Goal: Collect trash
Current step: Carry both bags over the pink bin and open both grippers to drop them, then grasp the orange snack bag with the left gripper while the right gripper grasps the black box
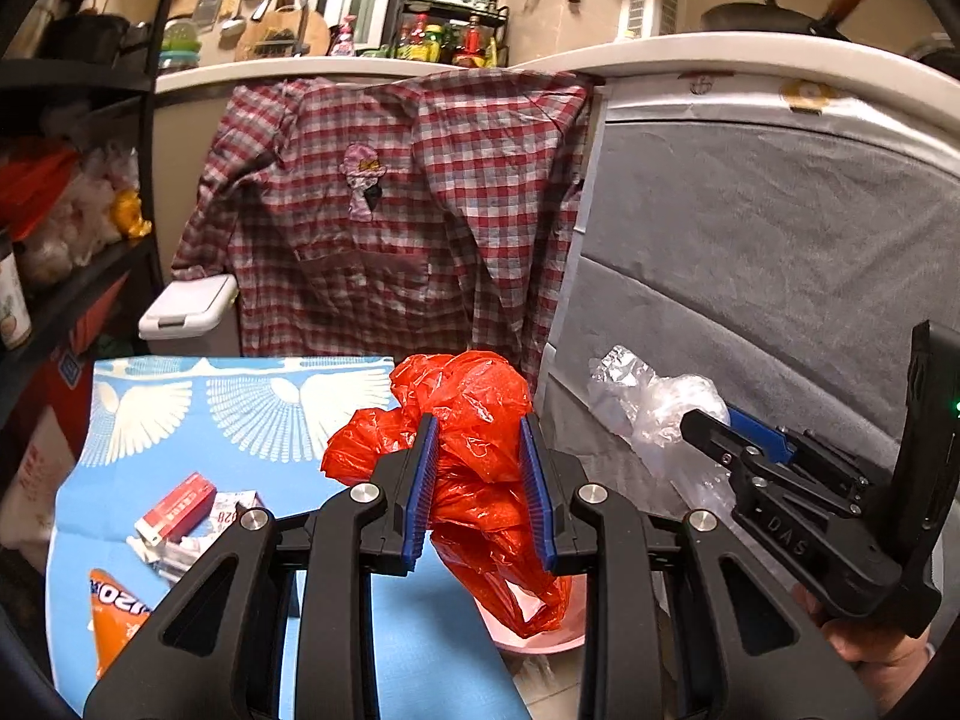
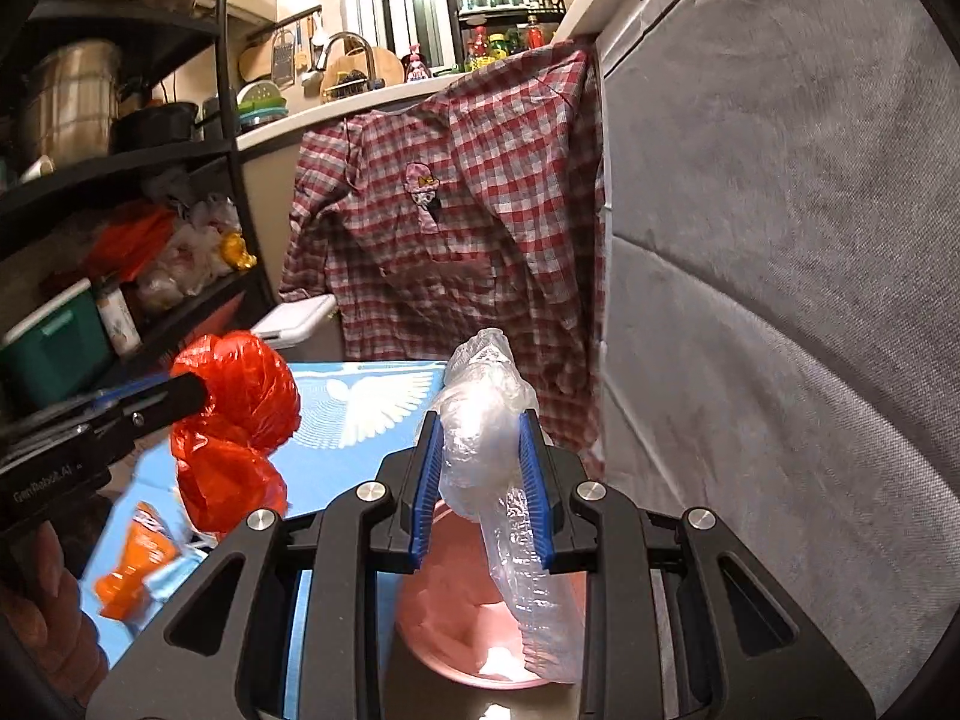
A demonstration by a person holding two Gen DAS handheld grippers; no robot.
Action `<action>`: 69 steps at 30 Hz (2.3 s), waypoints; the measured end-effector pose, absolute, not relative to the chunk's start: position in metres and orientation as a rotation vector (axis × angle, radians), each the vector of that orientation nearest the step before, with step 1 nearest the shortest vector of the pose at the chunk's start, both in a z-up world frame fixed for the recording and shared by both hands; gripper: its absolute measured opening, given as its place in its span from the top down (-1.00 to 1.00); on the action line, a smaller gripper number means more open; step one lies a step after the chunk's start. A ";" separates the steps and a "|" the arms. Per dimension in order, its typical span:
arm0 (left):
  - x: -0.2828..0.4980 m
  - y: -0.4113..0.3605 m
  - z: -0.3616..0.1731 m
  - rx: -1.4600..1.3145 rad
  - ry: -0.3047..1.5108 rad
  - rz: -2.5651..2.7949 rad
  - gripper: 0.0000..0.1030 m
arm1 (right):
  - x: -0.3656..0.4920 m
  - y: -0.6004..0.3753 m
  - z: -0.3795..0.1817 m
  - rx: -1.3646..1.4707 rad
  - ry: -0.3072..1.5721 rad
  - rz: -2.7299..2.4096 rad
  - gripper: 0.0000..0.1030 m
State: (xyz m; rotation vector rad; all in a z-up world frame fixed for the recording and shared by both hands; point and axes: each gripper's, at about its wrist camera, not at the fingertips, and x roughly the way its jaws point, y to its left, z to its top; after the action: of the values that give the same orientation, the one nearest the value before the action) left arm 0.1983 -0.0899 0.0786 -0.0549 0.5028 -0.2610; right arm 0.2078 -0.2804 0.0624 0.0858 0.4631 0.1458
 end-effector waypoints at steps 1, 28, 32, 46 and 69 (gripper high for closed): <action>0.199 -0.092 0.076 -0.046 0.501 -0.262 0.47 | 0.210 -0.281 0.061 0.087 0.467 0.145 0.48; 0.242 -0.112 0.033 -0.043 0.573 -0.295 0.47 | 0.244 -0.299 0.033 0.173 0.543 0.133 0.48; 0.248 -0.119 0.030 -0.036 0.580 -0.304 0.44 | 0.246 -0.300 0.031 0.172 0.547 0.136 0.42; 0.243 -0.109 0.038 -0.042 0.553 -0.298 0.11 | 0.244 -0.295 0.030 0.122 0.541 0.120 0.07; 0.180 0.037 0.062 -0.041 0.515 -0.164 0.28 | 0.218 -0.235 0.054 0.159 0.445 0.184 0.12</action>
State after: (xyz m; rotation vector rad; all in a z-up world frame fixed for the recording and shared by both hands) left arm 0.1802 0.0375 0.0618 -0.0414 0.5150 -0.1639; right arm 0.2178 -0.2354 0.0543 0.1594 0.4446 0.1836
